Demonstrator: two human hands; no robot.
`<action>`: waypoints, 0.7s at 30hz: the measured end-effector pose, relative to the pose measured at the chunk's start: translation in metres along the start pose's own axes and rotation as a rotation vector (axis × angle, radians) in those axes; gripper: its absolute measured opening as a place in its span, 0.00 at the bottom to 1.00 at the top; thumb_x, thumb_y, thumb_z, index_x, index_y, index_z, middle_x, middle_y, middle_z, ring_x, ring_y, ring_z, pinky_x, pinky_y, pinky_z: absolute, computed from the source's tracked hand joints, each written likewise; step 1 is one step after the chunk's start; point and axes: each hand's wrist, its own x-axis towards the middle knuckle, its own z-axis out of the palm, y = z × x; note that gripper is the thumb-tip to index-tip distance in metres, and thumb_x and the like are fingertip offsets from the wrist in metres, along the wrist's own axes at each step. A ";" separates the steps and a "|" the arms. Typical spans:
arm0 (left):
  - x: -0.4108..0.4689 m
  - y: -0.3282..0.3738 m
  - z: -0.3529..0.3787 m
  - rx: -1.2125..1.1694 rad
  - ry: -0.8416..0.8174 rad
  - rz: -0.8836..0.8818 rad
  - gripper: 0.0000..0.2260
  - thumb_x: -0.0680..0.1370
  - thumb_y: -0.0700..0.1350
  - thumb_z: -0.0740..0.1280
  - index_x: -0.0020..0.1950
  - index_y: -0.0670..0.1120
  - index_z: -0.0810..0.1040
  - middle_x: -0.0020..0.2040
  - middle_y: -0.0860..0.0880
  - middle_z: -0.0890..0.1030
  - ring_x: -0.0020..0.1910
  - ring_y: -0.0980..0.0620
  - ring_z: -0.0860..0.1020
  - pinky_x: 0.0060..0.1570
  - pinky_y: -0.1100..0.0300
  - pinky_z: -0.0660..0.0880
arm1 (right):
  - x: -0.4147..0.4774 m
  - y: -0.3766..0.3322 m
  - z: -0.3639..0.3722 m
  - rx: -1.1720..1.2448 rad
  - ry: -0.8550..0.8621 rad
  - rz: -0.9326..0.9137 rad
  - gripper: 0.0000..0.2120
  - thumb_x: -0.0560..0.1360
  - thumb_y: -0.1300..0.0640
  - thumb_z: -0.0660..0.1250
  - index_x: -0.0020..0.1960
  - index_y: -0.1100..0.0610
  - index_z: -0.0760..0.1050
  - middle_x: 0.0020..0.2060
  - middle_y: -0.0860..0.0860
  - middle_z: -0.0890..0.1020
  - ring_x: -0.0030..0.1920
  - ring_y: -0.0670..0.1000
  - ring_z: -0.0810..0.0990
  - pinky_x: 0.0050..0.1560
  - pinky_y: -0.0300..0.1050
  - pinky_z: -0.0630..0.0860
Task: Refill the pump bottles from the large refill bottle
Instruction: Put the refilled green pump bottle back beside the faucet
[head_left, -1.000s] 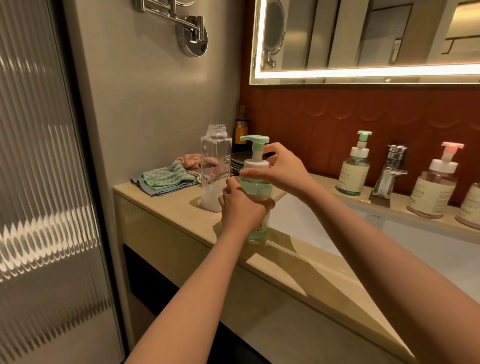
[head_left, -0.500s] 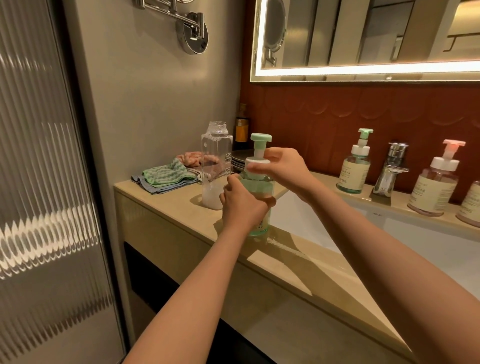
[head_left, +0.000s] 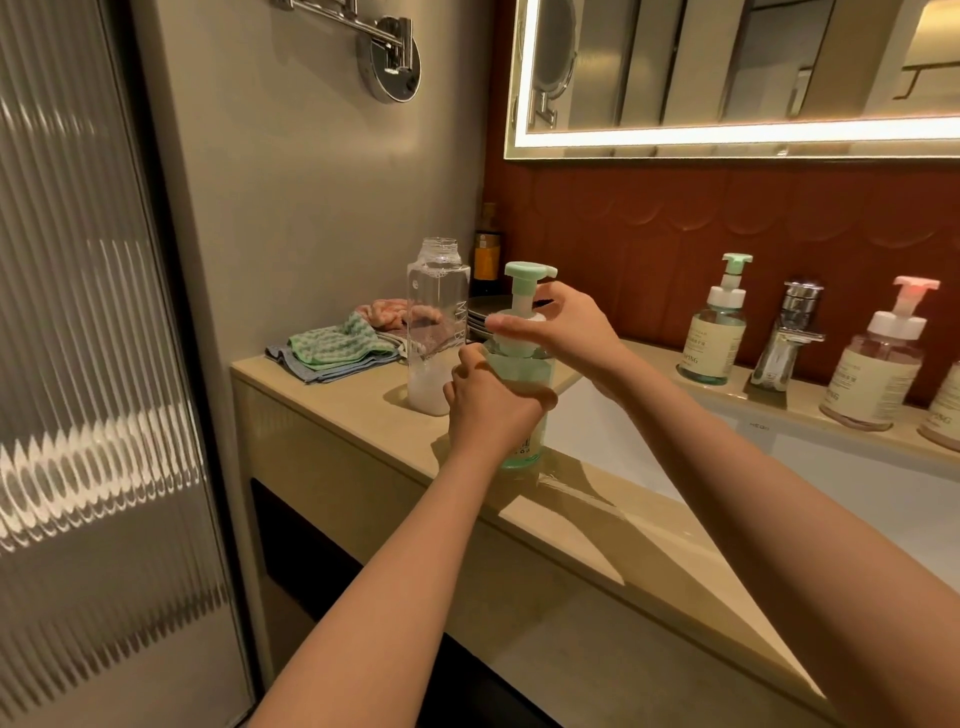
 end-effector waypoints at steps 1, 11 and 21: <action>0.000 0.000 0.000 -0.002 0.001 0.000 0.35 0.69 0.49 0.74 0.68 0.46 0.57 0.67 0.43 0.66 0.67 0.43 0.62 0.63 0.49 0.64 | -0.001 0.000 -0.001 0.119 -0.082 0.038 0.26 0.71 0.49 0.70 0.65 0.57 0.70 0.49 0.45 0.75 0.52 0.46 0.73 0.44 0.34 0.72; -0.001 0.000 0.000 -0.008 -0.001 0.000 0.35 0.69 0.48 0.74 0.68 0.46 0.57 0.67 0.43 0.65 0.67 0.43 0.62 0.64 0.48 0.65 | -0.005 0.000 0.005 0.253 -0.151 0.107 0.19 0.71 0.53 0.71 0.59 0.55 0.72 0.48 0.47 0.77 0.47 0.42 0.76 0.46 0.35 0.70; -0.002 0.001 -0.001 -0.004 -0.014 0.005 0.34 0.70 0.48 0.73 0.68 0.46 0.57 0.68 0.43 0.65 0.67 0.44 0.62 0.62 0.50 0.65 | -0.008 -0.003 0.010 -0.263 0.156 -0.001 0.24 0.66 0.39 0.72 0.55 0.53 0.78 0.51 0.48 0.81 0.54 0.50 0.78 0.57 0.55 0.74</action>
